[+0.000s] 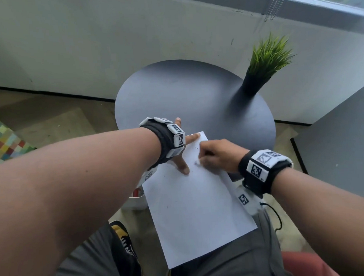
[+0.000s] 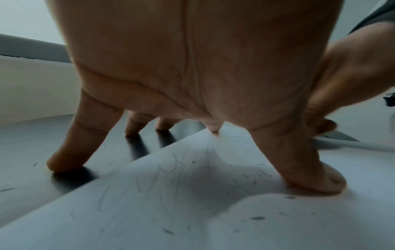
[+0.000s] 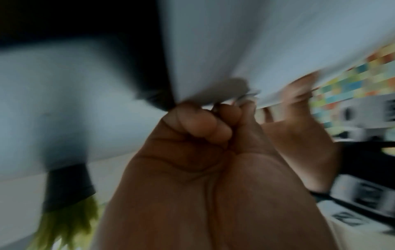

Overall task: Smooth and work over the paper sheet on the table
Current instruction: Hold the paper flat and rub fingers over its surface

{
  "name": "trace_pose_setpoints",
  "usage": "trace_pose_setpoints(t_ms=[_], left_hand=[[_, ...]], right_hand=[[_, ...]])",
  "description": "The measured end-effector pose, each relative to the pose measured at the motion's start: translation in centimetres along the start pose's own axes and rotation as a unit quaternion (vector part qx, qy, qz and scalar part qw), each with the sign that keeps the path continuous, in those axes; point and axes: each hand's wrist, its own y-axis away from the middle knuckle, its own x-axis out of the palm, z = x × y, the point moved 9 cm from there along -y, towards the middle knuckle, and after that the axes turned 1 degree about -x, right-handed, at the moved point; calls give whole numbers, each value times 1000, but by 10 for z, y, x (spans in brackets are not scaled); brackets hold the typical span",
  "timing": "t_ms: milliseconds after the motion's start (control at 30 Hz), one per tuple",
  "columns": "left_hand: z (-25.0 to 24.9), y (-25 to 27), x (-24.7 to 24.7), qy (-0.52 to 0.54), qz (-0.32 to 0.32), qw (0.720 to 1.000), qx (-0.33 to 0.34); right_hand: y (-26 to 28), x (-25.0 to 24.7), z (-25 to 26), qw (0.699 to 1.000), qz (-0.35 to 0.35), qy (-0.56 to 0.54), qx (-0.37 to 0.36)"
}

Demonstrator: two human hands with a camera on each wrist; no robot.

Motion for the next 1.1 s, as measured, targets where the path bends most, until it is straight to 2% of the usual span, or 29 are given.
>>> trace_pose_setpoints(t_ms=[100,167,233,300,333,400,467,533,600,667,700,767,867,933,1000,1100], left_hand=[[2,0,2,3,0,1000,-2],[2,0,2,0,1,1000,-3],[2,-1,2,0,1,1000,-2],[2,-2,3,-1,8,1000,-2],[2,-2,3,-1,10,1000,-3],[0,-3,2,-1,8,1000,-2],[1,-3,2,4,6,1000,-1],[2,-3,3,9,9,1000,-1],[2,-3,3,14,13,1000,0],[3,-3,4,11,17,1000,-1],[2,-2,4,8,20,1000,-2],[1,-2,4,2,15,1000,-4],[2,0,2,4,5,1000,-11],[3,0,3,9,7,1000,-11],[3,-2,5,19,-2,1000,-14],[3,-5,11,48,-16,998,-24]], right_hand=[[-11,-31,-33,989,-115,-5,88],[-10,-26,-28,986,-137,8,98],[-5,-1,-2,995,-89,24,32],[10,22,23,998,-3,33,-44],[15,24,25,998,22,27,-58],[13,8,8,1000,4,7,-30],[8,-13,-17,998,-53,-19,29],[8,-18,-21,995,-88,-13,44],[12,-4,-2,997,-67,32,2],[18,12,16,996,-15,71,-55],[19,12,16,995,1,79,-57],[16,-2,-2,998,-13,59,-20],[9,-28,-38,994,-79,27,70],[6,-33,-42,988,-109,34,103],[5,-24,-30,989,-103,18,100],[5,5,0,997,-53,7,51]])
